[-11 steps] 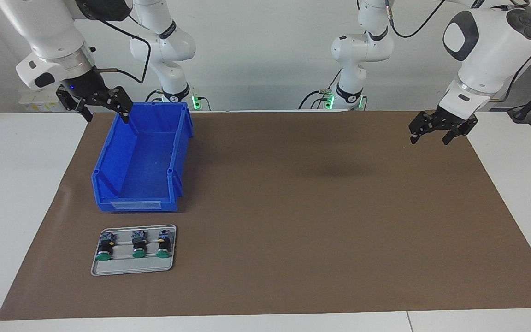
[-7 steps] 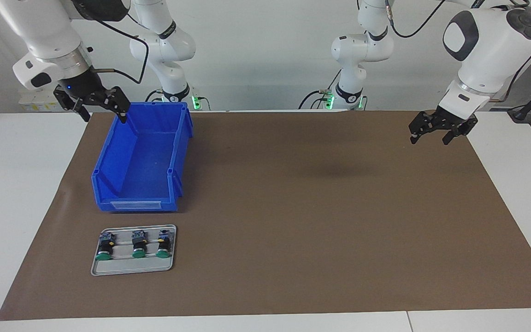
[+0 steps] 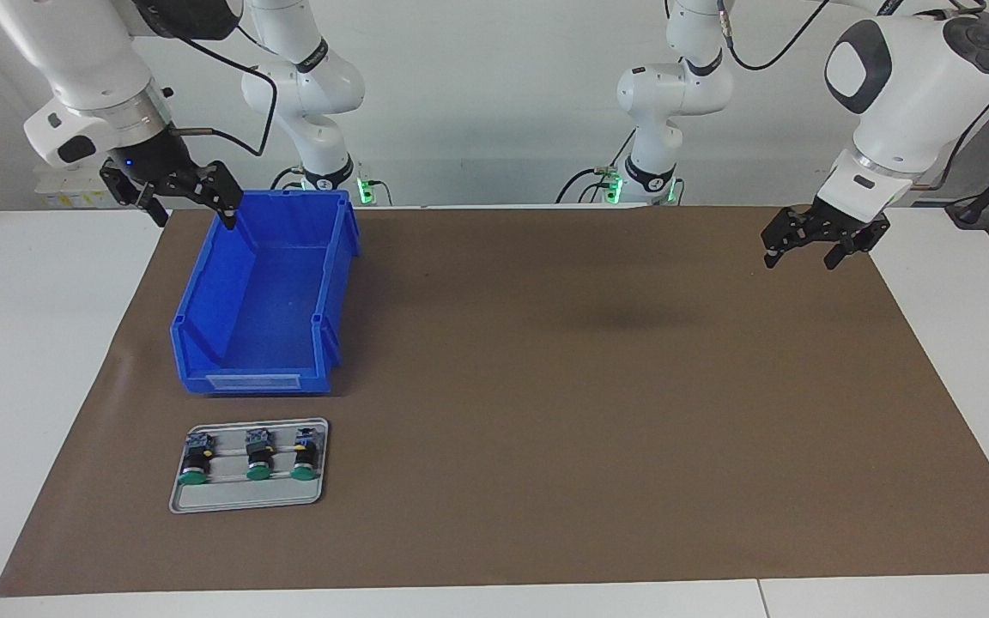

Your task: Place and press button with both arms

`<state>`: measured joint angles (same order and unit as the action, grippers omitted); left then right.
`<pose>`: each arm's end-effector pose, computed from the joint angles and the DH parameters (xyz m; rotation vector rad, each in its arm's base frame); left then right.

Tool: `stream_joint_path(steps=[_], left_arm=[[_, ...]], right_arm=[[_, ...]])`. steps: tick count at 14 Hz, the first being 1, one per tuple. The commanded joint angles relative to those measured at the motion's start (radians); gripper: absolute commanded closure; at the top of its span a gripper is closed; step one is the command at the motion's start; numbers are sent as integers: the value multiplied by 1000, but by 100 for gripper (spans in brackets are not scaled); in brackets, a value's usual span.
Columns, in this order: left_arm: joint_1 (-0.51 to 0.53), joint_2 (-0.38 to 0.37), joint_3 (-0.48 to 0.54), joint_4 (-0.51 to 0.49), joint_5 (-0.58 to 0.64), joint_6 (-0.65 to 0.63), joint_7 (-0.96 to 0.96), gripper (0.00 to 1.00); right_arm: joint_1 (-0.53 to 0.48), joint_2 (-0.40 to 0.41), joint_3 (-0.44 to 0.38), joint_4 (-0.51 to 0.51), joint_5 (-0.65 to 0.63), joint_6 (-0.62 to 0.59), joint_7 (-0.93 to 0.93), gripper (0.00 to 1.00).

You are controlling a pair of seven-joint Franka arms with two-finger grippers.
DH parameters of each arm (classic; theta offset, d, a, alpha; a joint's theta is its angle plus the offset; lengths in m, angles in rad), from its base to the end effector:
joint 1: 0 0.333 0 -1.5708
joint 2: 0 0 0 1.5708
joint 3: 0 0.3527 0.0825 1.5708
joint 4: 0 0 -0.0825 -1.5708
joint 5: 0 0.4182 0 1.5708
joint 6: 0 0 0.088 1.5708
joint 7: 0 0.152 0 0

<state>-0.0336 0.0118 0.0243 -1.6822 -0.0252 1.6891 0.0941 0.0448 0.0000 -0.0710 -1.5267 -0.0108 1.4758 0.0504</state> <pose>0.5990 -0.0092 0.5628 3.1128 -0.1563 -0.0060 0.5766 -0.0168 0.6303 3.1269 -0.1210 -0.0794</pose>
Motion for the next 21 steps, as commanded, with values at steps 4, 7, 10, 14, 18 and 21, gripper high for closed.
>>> stream_joint_path(steps=[4,7,10,14,18,21], left_arm=[[1,-19,3,-22,-12,4,6,0],[1,-19,3,-22,-12,4,6,0],[1,-19,3,-22,-12,4,6,0],[1,-19,3,-22,-12,4,6,0],[1,-19,3,-22,-12,4,6,0],[1,-19,3,-22,-12,4,6,0]], right_arm=[[3,-9,7,-81,8,205,-20,0],[-16,47,7,-130,8,360,-27,0],[-29,193,7,-130,11,529,-67,0],[-46,385,8,-125,81,780,-168,0],[-49,483,10,-130,113,874,-274,0],[-46,529,10,-130,187,914,-310,0]])
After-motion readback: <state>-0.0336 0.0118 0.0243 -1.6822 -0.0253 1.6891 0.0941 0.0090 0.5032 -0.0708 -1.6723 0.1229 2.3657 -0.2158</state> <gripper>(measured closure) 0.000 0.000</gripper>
